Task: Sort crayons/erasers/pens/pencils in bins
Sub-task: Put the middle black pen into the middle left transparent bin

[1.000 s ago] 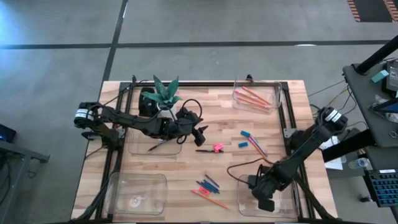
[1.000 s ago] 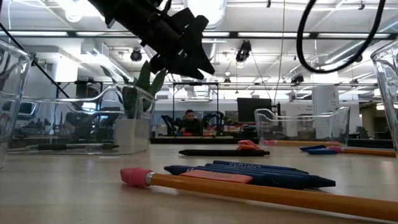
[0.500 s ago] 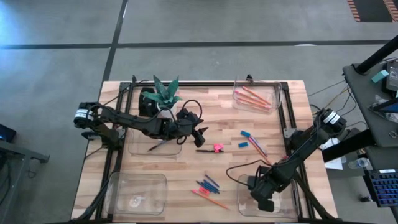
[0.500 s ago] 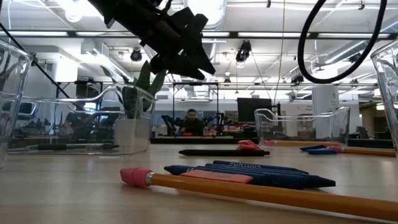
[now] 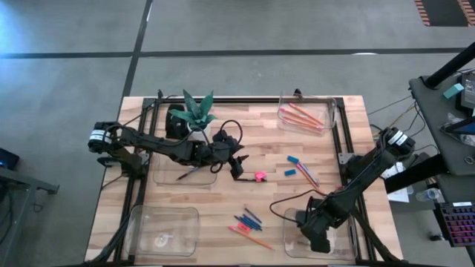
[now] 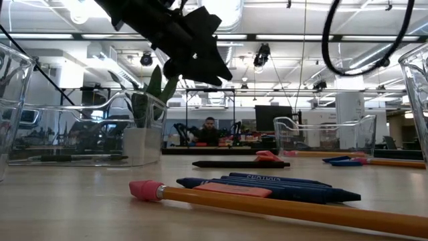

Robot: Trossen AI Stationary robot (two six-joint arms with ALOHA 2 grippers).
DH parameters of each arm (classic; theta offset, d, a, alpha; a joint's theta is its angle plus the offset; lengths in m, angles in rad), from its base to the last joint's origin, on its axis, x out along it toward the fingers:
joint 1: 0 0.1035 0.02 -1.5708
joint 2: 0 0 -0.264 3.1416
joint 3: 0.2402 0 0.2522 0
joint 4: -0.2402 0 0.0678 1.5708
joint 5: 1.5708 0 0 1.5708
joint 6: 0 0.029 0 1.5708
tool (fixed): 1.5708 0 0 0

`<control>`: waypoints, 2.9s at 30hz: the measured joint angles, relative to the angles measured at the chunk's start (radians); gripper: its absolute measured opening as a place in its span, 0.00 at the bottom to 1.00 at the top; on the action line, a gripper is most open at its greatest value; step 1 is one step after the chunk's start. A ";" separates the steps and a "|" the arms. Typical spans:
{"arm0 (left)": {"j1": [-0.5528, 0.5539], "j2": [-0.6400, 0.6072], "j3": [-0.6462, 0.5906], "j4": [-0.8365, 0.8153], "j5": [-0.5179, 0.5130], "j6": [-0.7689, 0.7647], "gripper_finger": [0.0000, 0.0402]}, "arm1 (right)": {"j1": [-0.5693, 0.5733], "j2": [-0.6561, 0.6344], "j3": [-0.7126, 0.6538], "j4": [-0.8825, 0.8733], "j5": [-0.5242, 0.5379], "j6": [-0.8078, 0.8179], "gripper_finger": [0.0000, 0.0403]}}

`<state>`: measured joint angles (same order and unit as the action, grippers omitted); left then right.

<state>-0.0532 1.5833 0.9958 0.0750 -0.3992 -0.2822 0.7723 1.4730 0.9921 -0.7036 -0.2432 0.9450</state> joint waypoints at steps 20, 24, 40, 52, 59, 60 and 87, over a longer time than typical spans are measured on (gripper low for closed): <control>-0.013 0.176 0.076 0.069 0.171 0.195 0.45 | -0.106 -0.409 0.049 -0.051 0.593 -0.532 0.29; -0.013 0.223 0.110 0.043 0.232 0.213 0.45 | -0.149 -0.492 0.019 -0.037 0.766 -0.646 0.29; -0.013 0.330 0.142 -0.120 0.335 0.209 0.45 | -0.411 -0.624 -0.137 0.058 1.126 -0.727 0.28; -0.013 0.376 0.154 -0.186 0.372 0.208 0.45 | -0.708 -0.671 -0.217 0.172 1.021 -0.762 0.28; -0.013 0.401 0.201 -0.255 0.372 0.210 0.43 | -0.790 -0.625 -0.227 0.215 1.022 -0.831 0.28; -0.013 0.398 0.201 -0.257 0.372 0.210 0.42 | -0.793 -0.621 -0.227 0.216 1.022 -0.833 0.28; -0.037 0.256 0.268 -0.445 0.379 0.213 0.04 | -0.793 -0.554 -0.226 0.215 1.022 -0.833 0.28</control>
<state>-0.0899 1.8394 1.2637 -0.3699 -0.0200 -0.0694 -0.0204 0.9195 0.7665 -0.4889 0.7784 0.1116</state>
